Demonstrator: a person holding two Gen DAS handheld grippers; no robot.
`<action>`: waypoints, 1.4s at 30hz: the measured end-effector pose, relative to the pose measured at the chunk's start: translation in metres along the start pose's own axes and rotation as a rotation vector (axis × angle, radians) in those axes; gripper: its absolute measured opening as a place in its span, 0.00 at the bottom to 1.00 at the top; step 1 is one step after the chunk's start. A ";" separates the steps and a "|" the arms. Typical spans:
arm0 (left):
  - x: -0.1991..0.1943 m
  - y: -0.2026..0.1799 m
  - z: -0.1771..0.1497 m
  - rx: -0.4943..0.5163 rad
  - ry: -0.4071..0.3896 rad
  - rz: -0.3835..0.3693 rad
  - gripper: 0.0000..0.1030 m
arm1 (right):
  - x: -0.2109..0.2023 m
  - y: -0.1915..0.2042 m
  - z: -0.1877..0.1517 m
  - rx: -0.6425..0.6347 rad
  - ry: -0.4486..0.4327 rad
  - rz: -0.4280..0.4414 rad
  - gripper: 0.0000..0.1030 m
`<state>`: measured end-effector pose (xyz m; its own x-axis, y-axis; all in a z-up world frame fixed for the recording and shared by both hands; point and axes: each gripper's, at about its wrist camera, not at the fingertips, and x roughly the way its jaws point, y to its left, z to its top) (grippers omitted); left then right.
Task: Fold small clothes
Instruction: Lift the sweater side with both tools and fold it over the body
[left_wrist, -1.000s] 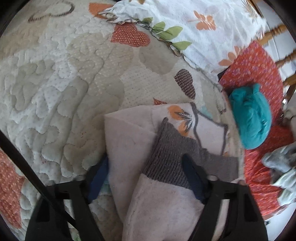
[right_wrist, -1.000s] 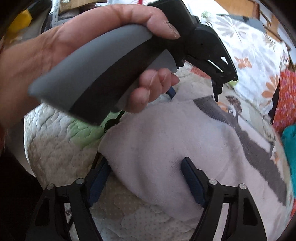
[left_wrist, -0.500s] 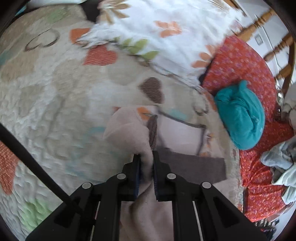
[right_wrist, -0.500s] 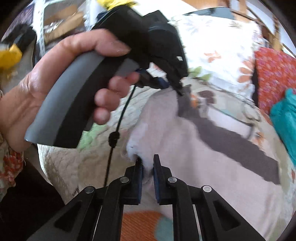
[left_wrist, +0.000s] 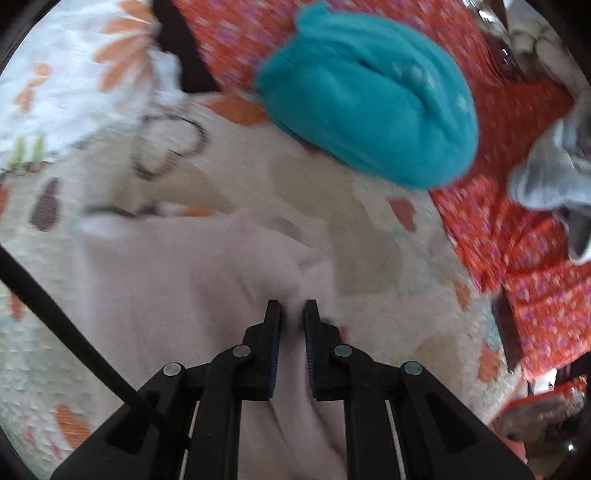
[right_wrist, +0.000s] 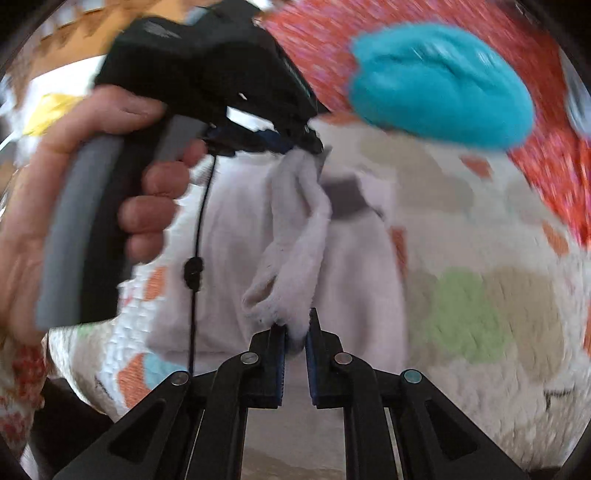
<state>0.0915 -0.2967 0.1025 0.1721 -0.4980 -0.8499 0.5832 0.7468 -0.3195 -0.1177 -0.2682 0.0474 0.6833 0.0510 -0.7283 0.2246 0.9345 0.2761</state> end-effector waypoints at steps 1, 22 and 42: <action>0.001 -0.002 -0.003 -0.009 0.009 -0.026 0.12 | 0.005 -0.009 0.000 0.035 0.029 0.002 0.15; -0.078 0.098 -0.149 -0.141 -0.148 0.091 0.56 | 0.020 -0.023 0.053 0.038 -0.010 -0.052 0.58; -0.056 0.085 -0.153 -0.037 -0.157 0.034 0.56 | 0.027 -0.080 0.058 0.147 0.008 -0.121 0.34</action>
<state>0.0099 -0.1373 0.0589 0.3150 -0.5325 -0.7856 0.5458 0.7788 -0.3091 -0.0774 -0.3619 0.0421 0.6401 -0.0556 -0.7663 0.4040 0.8727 0.2742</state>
